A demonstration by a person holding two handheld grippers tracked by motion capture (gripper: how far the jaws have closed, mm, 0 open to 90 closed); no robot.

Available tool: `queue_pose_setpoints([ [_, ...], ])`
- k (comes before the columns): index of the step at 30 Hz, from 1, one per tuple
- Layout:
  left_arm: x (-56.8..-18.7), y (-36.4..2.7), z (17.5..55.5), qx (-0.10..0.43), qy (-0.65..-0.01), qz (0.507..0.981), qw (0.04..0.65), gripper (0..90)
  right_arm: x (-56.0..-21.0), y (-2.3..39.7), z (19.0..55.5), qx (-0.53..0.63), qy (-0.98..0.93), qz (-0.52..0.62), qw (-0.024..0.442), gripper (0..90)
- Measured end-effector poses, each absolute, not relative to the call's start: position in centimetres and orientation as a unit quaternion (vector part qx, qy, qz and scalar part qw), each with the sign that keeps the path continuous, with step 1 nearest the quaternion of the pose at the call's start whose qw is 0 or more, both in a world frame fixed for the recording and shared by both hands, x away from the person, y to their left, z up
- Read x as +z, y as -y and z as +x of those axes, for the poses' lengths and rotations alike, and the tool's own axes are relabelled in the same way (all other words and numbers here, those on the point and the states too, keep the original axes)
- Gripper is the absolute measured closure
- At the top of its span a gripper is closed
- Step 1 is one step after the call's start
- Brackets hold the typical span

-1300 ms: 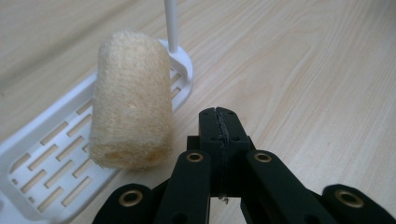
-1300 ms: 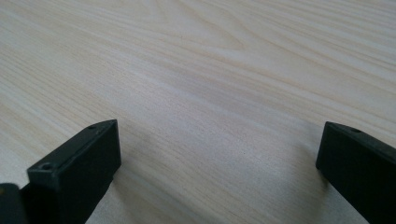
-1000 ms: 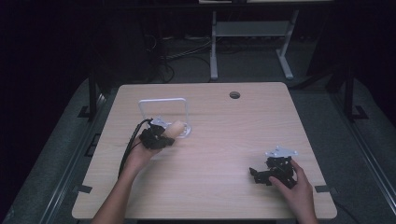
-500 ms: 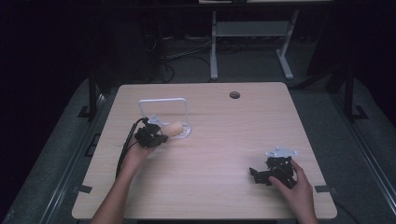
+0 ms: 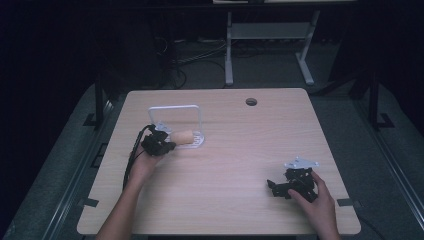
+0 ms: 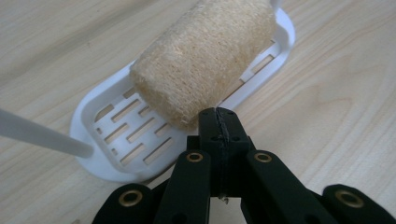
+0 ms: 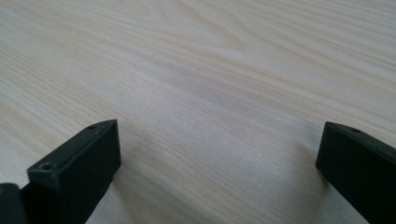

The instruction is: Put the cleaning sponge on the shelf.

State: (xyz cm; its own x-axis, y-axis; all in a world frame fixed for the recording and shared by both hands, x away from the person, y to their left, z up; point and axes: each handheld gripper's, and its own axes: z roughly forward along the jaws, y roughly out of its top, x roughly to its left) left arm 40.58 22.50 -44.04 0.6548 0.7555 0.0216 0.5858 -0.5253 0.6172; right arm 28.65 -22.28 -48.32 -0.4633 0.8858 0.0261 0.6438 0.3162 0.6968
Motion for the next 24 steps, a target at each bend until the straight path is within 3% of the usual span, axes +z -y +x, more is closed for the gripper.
queue_pose_setpoints([
  [16, -44.0, -23.2, 40.6, 0.146, -0.402, 0.854, 0.297, 89.8, -48.3, 22.3, 28.6, 0.328, -0.79, 0.484, 0.184, 0.0],
  [24, -43.5, -23.6, 39.5, 0.13, -0.399, 0.852, 0.315, 83.8, -48.3, 22.3, 28.6, 0.328, -0.79, 0.484, 0.184, 0.0],
])
